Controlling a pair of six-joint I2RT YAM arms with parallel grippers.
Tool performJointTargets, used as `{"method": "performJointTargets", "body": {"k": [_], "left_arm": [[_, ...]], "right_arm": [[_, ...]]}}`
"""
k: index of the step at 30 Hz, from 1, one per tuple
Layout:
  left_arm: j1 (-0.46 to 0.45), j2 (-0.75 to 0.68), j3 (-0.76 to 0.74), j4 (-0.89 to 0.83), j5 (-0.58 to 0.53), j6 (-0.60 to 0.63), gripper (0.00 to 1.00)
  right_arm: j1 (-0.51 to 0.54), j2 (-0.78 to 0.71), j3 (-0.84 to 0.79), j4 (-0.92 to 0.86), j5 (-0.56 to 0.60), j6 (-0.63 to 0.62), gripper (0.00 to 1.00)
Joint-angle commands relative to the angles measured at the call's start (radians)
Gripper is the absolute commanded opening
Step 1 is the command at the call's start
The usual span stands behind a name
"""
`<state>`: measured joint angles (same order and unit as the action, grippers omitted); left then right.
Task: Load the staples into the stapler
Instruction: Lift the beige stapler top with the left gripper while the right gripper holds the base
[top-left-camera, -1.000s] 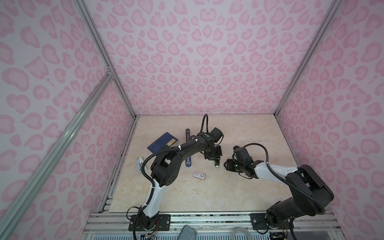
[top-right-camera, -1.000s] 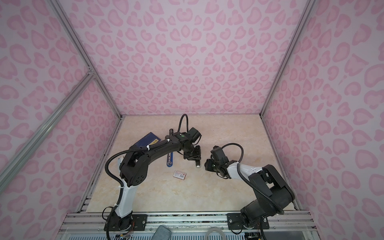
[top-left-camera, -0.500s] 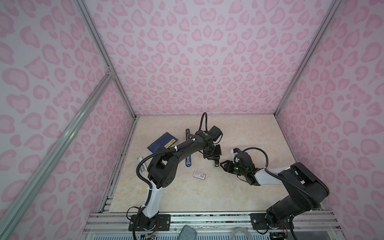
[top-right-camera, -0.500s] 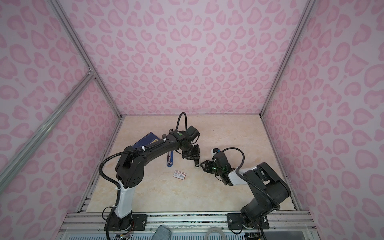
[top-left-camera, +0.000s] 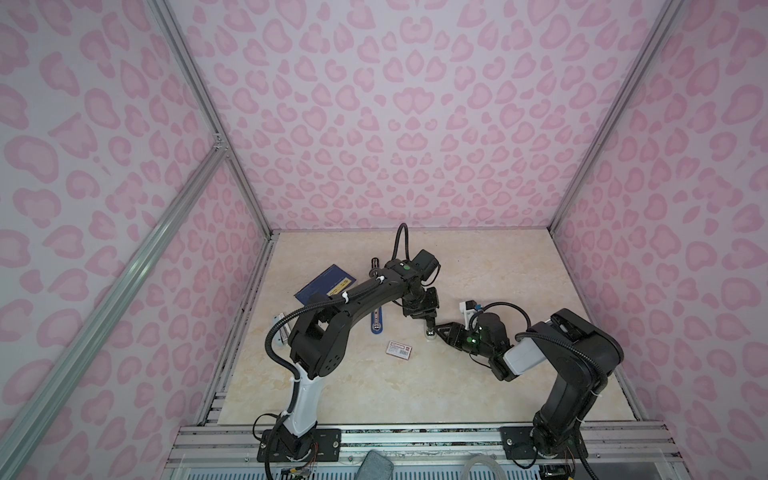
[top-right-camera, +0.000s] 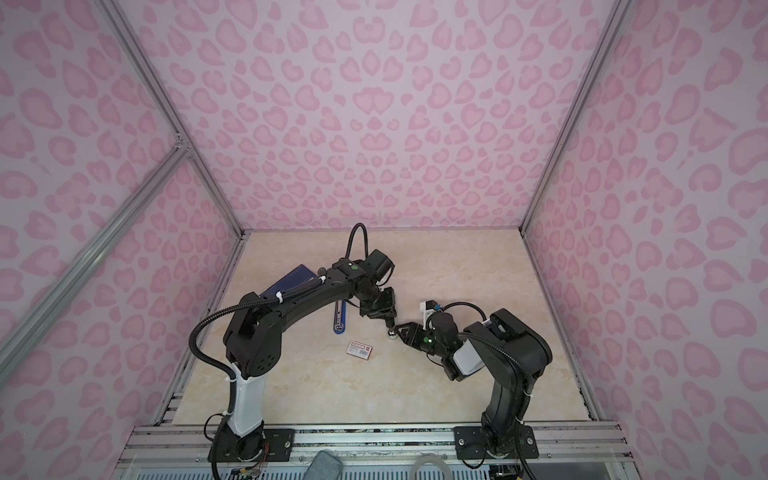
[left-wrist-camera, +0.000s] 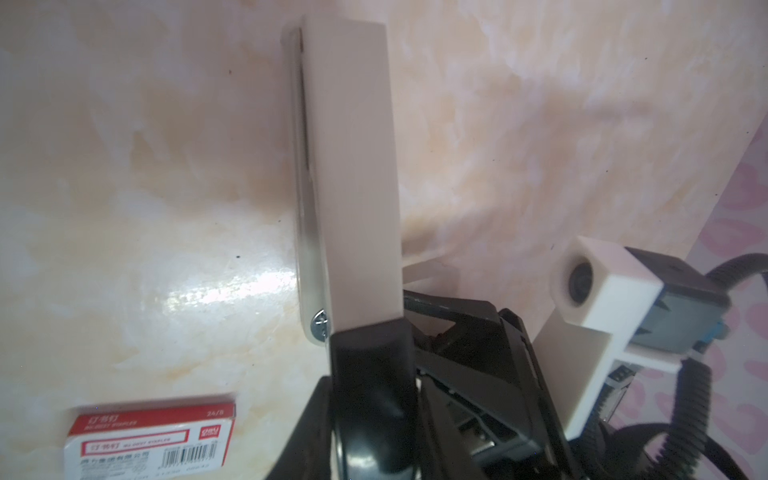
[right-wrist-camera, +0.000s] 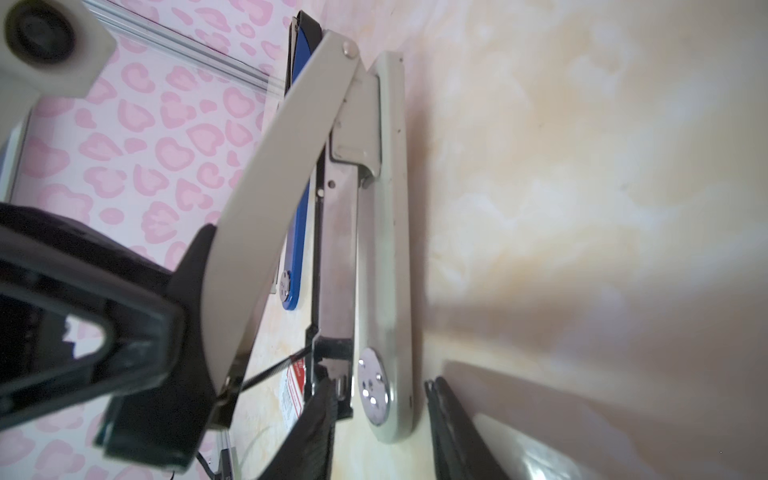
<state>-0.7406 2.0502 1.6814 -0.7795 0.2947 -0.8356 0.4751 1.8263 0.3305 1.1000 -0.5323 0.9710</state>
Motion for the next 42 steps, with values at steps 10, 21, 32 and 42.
{"method": "performJointTargets", "body": {"k": [10,21,32,42], "left_arm": [[0.041,-0.091,-0.013,0.086,0.079,-0.031,0.03],[0.049,-0.113,-0.028,0.103,0.156,-0.026,0.03],[0.049,-0.125,-0.056,0.095,0.198,0.009,0.03],[0.145,-0.073,0.057,0.046,0.191,0.039,0.03]], "right_arm": [[0.001,0.099,-0.020,0.098,-0.023,0.061,0.34],[-0.005,0.171,-0.039,0.340,-0.042,0.136,0.32],[-0.040,0.195,-0.067,0.398,-0.043,0.131,0.09],[0.000,0.160,-0.049,0.196,-0.097,0.037,0.00]]}}
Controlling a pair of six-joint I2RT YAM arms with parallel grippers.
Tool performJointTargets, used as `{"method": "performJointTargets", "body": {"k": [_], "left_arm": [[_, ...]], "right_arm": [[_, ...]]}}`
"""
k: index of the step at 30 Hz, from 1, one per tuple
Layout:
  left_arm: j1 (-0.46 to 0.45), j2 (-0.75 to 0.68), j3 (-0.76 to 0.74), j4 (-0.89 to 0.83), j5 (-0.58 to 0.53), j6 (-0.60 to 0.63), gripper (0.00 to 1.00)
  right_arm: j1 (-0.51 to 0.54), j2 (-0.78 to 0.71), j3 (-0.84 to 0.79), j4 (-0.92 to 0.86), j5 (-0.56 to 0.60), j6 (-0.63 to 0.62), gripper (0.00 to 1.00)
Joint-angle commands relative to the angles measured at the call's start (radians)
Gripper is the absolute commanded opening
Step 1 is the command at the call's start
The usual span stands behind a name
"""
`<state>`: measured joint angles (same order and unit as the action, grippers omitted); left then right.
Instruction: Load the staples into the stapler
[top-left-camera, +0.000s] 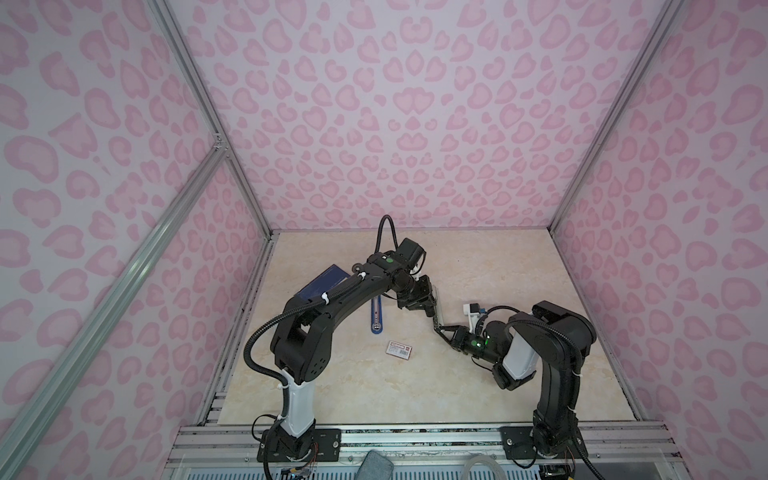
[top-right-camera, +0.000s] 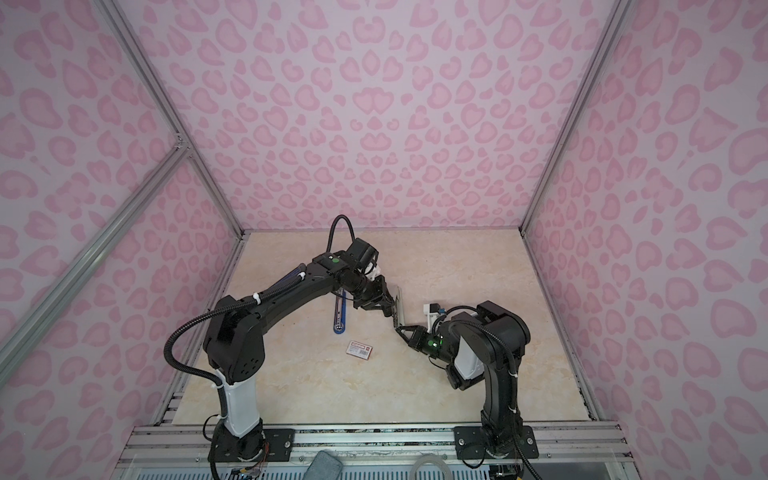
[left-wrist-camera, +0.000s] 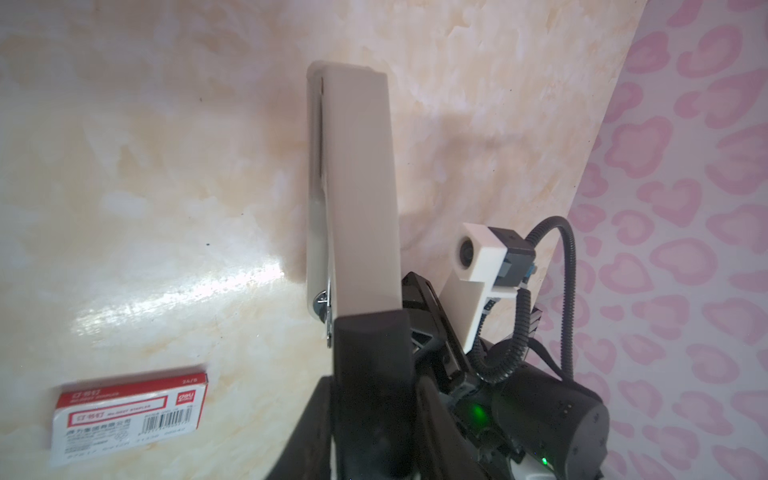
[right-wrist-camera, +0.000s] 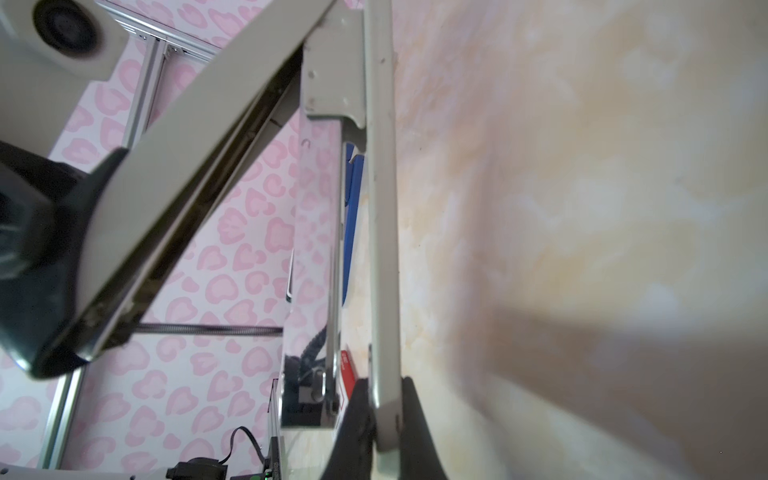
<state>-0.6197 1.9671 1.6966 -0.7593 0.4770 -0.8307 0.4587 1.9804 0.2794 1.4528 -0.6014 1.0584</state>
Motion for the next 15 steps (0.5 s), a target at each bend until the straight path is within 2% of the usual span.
{"method": "performJointTargets", "body": {"k": [1,15], "left_arm": [[0.037,0.021,0.066,0.015,0.009,0.040,0.03],[0.171,0.164,0.293,-0.059,0.083,0.097,0.03]], "right_arm": [[0.026,0.007,0.006,-0.178,-0.033,-0.058,0.00],[0.055,0.003,0.017,-0.267,-0.116,-0.108,0.00]]}}
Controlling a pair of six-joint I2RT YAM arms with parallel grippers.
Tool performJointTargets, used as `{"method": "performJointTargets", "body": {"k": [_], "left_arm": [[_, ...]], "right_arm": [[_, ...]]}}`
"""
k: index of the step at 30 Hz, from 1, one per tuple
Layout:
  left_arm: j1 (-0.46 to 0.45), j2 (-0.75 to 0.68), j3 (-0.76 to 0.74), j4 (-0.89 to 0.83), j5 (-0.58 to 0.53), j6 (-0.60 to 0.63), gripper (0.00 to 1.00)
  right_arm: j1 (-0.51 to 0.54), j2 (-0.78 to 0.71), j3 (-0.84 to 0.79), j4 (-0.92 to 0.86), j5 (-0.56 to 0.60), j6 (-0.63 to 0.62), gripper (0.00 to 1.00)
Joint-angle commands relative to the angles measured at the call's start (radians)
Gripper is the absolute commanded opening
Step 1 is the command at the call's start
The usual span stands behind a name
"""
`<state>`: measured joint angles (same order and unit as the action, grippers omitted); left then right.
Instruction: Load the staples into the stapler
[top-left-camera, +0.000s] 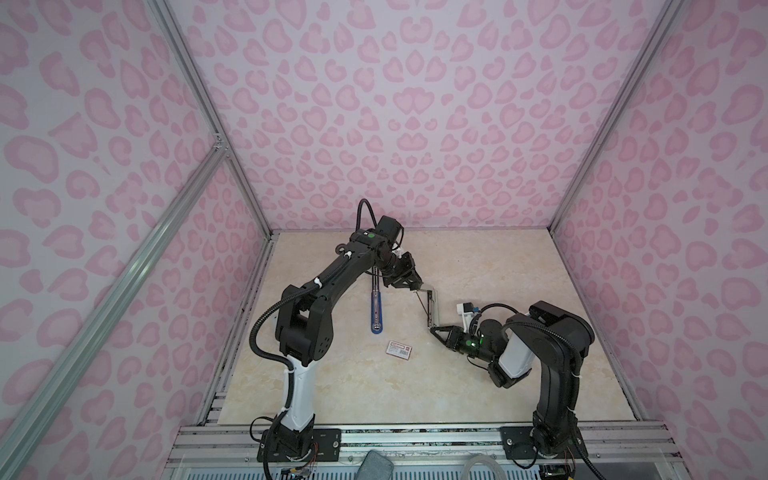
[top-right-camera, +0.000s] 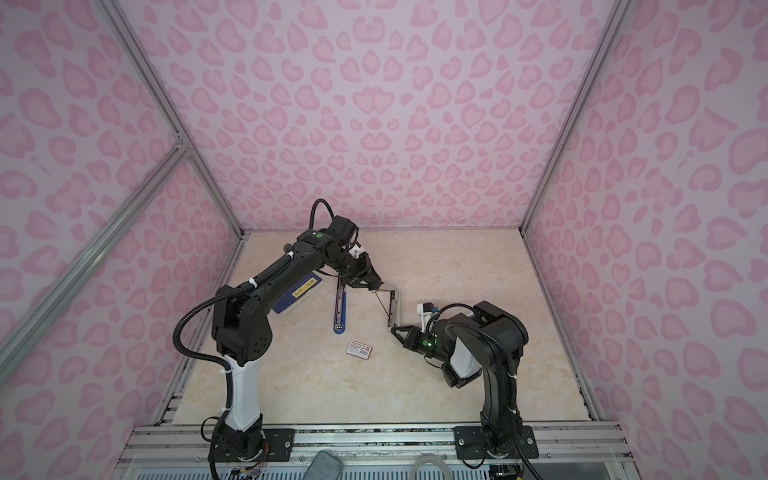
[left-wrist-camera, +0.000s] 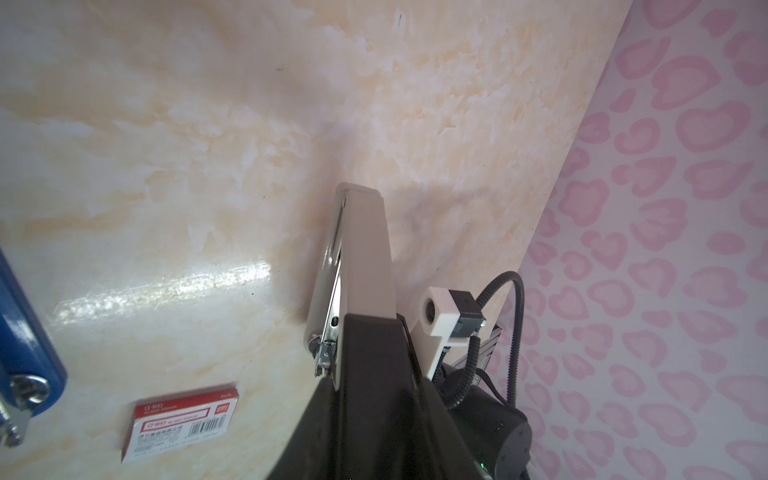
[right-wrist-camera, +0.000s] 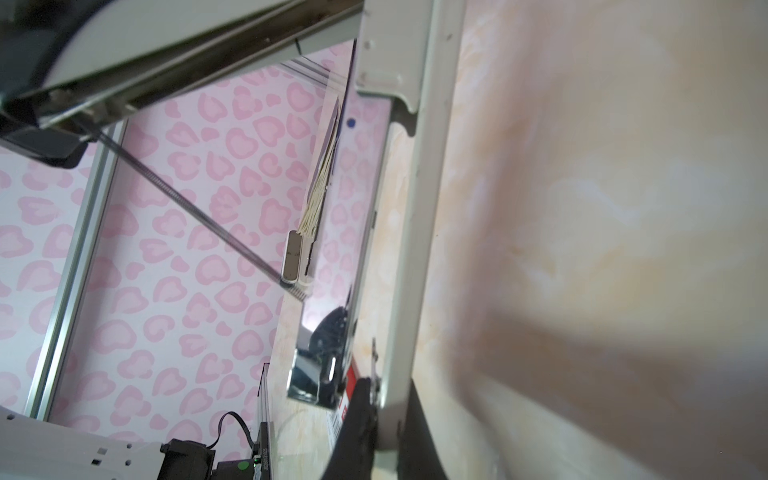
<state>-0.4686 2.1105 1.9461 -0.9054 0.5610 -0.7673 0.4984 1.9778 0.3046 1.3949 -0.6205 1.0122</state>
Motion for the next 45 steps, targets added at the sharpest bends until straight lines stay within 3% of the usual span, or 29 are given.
{"method": "performJointTargets", "body": {"k": [1,12,15,19,22,26,33,45], "left_arm": [[0.027,0.034,0.056,0.086,0.007,0.034,0.03],[0.063,0.190,0.203,0.034,0.048,0.045,0.03],[0.054,0.157,0.162,0.049,0.043,0.046,0.04],[0.042,0.038,0.042,0.076,-0.022,0.055,0.30],[0.032,-0.088,-0.131,0.143,-0.046,0.036,0.47],[0.001,-0.208,-0.337,0.217,-0.063,0.004,0.57],[-0.111,-0.246,-0.485,0.297,-0.084,-0.073,0.60],[-0.202,-0.208,-0.511,0.315,-0.139,-0.118,0.58]], "right_arm": [[0.015,0.000,-0.008,-0.218,-0.103,-0.068,0.00],[0.022,-0.018,-0.013,-0.228,-0.139,-0.077,0.00],[0.017,-0.038,-0.023,-0.239,-0.121,-0.078,0.00],[-0.012,-0.050,-0.039,-0.210,-0.098,-0.048,0.00],[-0.036,-0.045,-0.044,-0.145,-0.077,0.001,0.00],[-0.040,-0.033,-0.016,-0.108,-0.065,0.042,0.00],[-0.016,-0.023,0.023,-0.109,-0.028,0.062,0.00],[0.004,-0.031,0.016,-0.103,0.012,0.066,0.00]]}}
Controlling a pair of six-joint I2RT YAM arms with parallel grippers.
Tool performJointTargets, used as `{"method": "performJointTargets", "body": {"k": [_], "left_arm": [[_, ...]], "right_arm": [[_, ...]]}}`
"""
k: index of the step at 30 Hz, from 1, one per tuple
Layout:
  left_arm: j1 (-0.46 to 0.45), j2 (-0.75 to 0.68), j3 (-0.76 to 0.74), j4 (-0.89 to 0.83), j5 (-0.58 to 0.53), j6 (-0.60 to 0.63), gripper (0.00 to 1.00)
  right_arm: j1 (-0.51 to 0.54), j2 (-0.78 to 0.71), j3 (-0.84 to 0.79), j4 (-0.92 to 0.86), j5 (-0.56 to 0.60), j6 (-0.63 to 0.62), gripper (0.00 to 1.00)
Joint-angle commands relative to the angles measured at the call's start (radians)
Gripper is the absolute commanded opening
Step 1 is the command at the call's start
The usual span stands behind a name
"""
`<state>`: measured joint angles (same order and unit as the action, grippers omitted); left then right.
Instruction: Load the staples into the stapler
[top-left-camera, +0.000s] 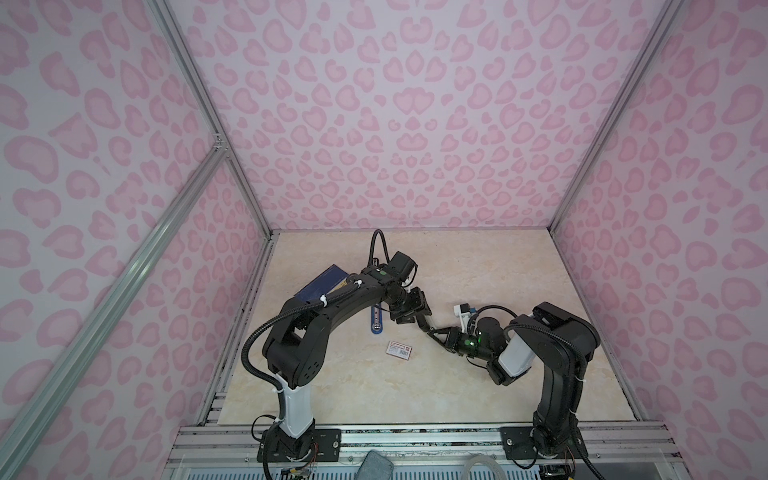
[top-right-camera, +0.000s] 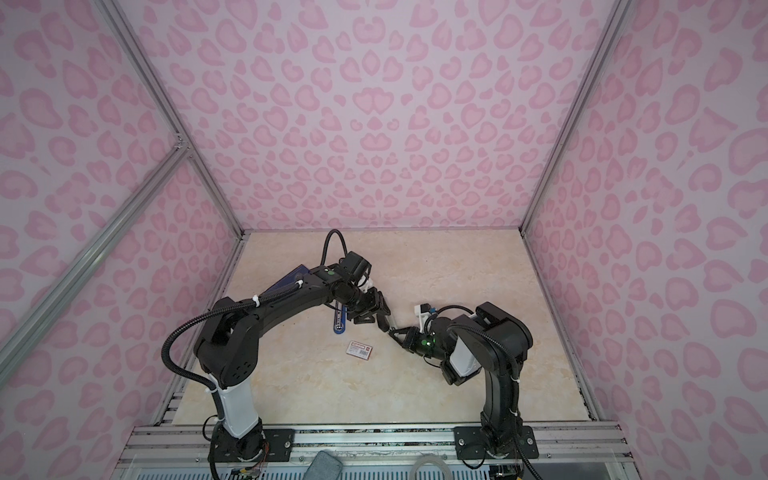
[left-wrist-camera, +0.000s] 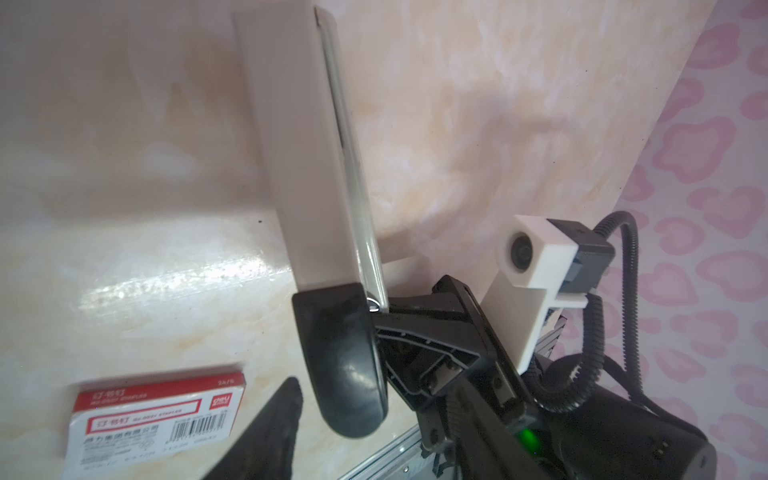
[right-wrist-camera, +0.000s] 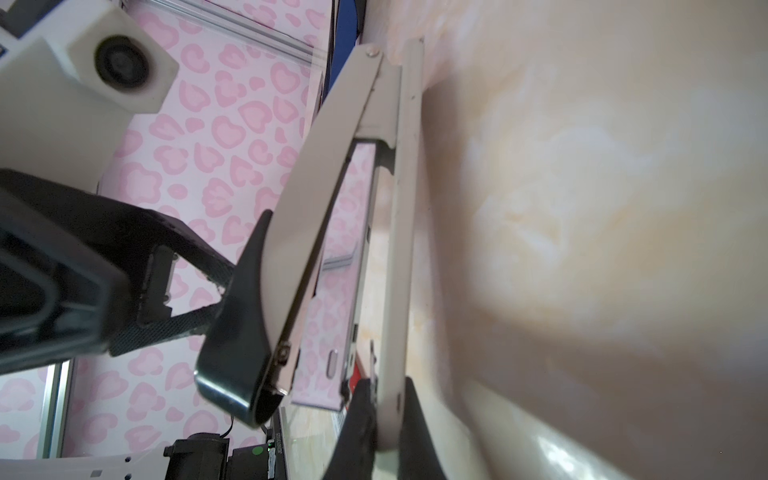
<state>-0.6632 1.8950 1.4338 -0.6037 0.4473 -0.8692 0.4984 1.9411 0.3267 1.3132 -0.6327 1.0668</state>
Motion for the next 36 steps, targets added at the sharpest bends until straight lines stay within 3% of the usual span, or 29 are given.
{"method": "performJointTargets", "body": {"k": [1,12,14,18,20,29,36], "left_arm": [[-0.011,0.009,-0.001,0.013,-0.032,-0.016,0.58],[-0.033,0.053,-0.001,0.009,-0.050,-0.019,0.48],[-0.035,0.063,0.005,0.010,-0.050,-0.018,0.41],[-0.032,0.080,0.031,-0.003,-0.052,-0.010,0.11],[-0.025,0.083,0.050,-0.016,-0.050,0.002,0.03],[0.102,0.062,0.148,-0.086,-0.023,0.079,0.03],[0.181,0.156,0.322,-0.172,0.015,0.152,0.03]], "right_arm": [[0.003,0.007,-0.006,-0.018,0.024,0.013,0.00],[0.005,0.014,-0.007,-0.004,0.027,0.016,0.00],[0.005,0.018,-0.004,-0.002,0.027,0.016,0.00],[0.006,0.028,-0.004,0.009,0.024,0.018,0.00],[0.004,0.035,-0.007,0.009,0.018,0.014,0.00],[-0.015,0.064,-0.045,0.012,-0.007,-0.008,0.00],[-0.020,0.091,-0.055,0.028,-0.046,-0.013,0.00]]}}
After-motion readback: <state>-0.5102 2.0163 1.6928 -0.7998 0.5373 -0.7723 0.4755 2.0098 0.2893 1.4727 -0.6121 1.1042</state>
